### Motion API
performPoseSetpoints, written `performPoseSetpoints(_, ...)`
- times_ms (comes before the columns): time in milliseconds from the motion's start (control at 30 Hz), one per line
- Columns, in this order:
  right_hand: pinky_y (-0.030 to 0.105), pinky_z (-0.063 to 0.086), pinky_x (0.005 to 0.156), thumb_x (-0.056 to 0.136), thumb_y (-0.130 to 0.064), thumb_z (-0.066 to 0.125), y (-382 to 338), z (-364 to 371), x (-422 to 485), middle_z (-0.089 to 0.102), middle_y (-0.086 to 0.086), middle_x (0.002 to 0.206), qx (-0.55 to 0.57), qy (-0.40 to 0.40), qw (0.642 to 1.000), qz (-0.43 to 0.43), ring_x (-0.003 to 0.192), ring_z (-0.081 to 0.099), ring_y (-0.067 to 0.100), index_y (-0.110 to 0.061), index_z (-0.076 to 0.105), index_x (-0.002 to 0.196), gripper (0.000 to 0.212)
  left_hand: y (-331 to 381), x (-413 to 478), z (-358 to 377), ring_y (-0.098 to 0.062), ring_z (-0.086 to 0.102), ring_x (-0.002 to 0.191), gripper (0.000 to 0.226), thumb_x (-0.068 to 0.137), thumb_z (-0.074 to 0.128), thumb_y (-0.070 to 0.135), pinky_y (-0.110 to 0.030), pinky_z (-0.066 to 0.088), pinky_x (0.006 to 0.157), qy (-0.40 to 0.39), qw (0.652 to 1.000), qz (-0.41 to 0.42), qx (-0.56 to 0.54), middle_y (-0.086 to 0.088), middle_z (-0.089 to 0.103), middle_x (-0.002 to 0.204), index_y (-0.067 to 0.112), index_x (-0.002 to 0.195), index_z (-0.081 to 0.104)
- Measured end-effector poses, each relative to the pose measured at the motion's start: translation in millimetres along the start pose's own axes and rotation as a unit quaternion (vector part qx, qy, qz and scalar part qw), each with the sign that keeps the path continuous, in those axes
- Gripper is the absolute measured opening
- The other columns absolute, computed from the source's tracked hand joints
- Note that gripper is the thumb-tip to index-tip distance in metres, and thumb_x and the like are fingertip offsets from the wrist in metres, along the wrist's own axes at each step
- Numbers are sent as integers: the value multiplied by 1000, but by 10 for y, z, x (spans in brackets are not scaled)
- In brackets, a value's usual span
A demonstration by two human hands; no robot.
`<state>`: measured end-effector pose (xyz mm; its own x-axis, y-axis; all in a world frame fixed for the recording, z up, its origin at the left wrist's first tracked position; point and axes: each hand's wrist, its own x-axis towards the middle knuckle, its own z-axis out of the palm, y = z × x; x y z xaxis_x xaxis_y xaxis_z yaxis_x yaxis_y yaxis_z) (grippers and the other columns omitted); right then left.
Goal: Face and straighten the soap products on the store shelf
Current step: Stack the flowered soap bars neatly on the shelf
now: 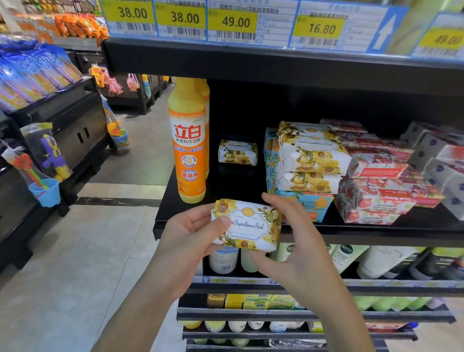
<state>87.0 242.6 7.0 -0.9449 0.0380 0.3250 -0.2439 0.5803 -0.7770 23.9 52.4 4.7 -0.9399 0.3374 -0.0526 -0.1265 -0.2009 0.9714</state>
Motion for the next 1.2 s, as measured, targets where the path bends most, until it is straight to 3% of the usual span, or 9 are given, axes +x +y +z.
performPoseSetpoints(100,5,19,110,75,-39,89,-13,-11,1,36,-28,142,-140,3,988,-70,135,27,-10,-35,44,150,87,-30,2,103,-28,73,107,30,93,67,13,-49,55,99,-3,1000,-2,4,-11,77,112,10,123,69)
performPoseSetpoints(300,20,30,106,70,-36,93,67,-186,-48,53,-10,134,-197,50,976,-80,125,43,9,-23,59,140,79,-72,17,333,-25,74,107,42,83,70,24,-42,59,94,-41,999,-9,3,-8,77,112,13,122,68)
performPoseSetpoints(533,1,23,104,74,-40,88,102,-600,-257,49,-23,134,-152,49,986,-42,127,41,1,-28,59,141,74,-87,133,496,-14,73,102,20,101,58,17,-27,59,86,-51,991,61,112,3,79,105,18,116,71)
performPoseSetpoints(633,-1,24,101,74,-37,90,154,-846,-339,42,-35,136,-169,58,984,-23,127,40,-5,-36,59,138,71,-167,217,450,3,67,105,20,97,66,24,-22,53,92,1,948,149,283,19,74,108,30,116,71)
performPoseSetpoints(733,4,29,100,73,-39,90,201,-1121,-405,43,-36,133,-190,69,979,-3,125,41,-9,-44,57,136,72,-267,285,433,5,62,84,32,96,67,31,-10,47,78,21,886,197,419,26,62,123,33,127,65)
performPoseSetpoints(800,8,31,100,73,-39,89,224,-1305,-411,47,-32,130,-204,84,975,9,123,43,-5,-40,57,137,72,-346,338,433,4,59,97,41,96,66,35,-6,42,83,16,857,204,473,19,57,135,31,136,60)
performPoseSetpoints(933,12,32,96,72,-39,89,292,-1623,-252,42,-41,119,-221,100,970,24,117,43,-5,-39,57,134,70,-482,425,428,-11,39,146,61,93,67,45,-29,34,118,17,803,207,559,6,47,156,25,149,50)
performPoseSetpoints(1067,26,36,93,72,-39,91,378,-1887,23,54,-16,126,-242,104,963,48,120,47,6,-36,58,134,70,-526,473,427,-17,35,150,72,90,70,52,-38,33,122,22,773,186,606,5,41,160,26,152,46)
performPoseSetpoints(1200,27,38,94,76,-39,89,471,-2040,255,58,-10,139,-268,65,960,55,126,51,12,-32,58,137,69,-544,478,424,-15,37,148,68,91,71,48,-37,37,118,30,765,191,614,7,41,160,25,151,49)
